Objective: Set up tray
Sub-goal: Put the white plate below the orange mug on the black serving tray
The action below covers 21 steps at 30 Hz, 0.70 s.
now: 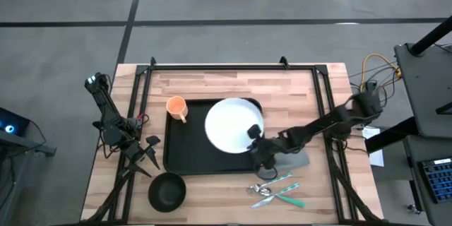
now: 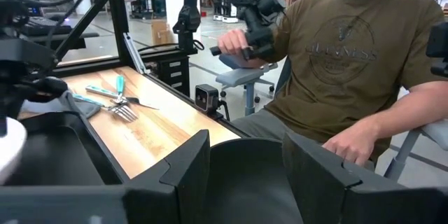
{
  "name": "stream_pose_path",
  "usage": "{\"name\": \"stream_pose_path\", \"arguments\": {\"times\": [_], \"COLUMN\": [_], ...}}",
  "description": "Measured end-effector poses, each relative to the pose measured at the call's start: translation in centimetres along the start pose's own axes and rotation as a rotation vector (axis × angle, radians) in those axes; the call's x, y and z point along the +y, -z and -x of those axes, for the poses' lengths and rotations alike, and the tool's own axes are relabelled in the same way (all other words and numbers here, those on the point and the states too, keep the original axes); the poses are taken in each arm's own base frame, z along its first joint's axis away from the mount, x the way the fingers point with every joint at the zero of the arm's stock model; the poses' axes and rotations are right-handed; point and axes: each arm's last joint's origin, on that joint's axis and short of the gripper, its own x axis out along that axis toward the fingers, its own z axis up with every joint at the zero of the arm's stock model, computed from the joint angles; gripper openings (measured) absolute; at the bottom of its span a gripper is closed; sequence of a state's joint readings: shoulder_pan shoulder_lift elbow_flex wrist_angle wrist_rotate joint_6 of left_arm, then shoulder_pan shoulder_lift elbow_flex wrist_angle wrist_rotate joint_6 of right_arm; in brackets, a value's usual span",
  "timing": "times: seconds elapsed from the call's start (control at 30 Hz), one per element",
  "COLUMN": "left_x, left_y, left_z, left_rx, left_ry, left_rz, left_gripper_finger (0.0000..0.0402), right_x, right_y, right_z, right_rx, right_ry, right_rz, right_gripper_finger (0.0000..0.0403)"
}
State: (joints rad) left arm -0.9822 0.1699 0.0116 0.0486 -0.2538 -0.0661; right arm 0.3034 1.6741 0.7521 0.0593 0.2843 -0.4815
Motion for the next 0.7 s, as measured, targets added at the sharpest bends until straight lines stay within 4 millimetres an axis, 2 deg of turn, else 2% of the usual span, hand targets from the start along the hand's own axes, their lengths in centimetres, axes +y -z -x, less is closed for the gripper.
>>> {"name": "stream_pose_path", "arguments": {"times": [0.17, 0.37, 0.7], "left_x": [0.0, 0.0, 0.0], "left_y": [0.0, 0.0, 0.0], "left_z": [0.0, 0.0, 0.0], "left_rx": [0.0, 0.0, 0.0], "left_ry": [0.0, 0.001, 0.001], "left_rz": [0.0, 0.0, 0.0], "left_gripper_finger": [0.0162, 0.0162, 0.0162], "right_x": [-0.4, -1.2, -2.9], "right_y": [-2.4, -4.7, -7.8], "right_z": [-2.1, -3.2, -2.5], "right_rx": [-0.019, 0.011, -0.087], "right_ry": [-0.02, -0.052, -0.104], "right_rz": [0.058, 0.111, 0.134], "right_gripper_finger": [0.0008, 0.0008, 0.0008]}}
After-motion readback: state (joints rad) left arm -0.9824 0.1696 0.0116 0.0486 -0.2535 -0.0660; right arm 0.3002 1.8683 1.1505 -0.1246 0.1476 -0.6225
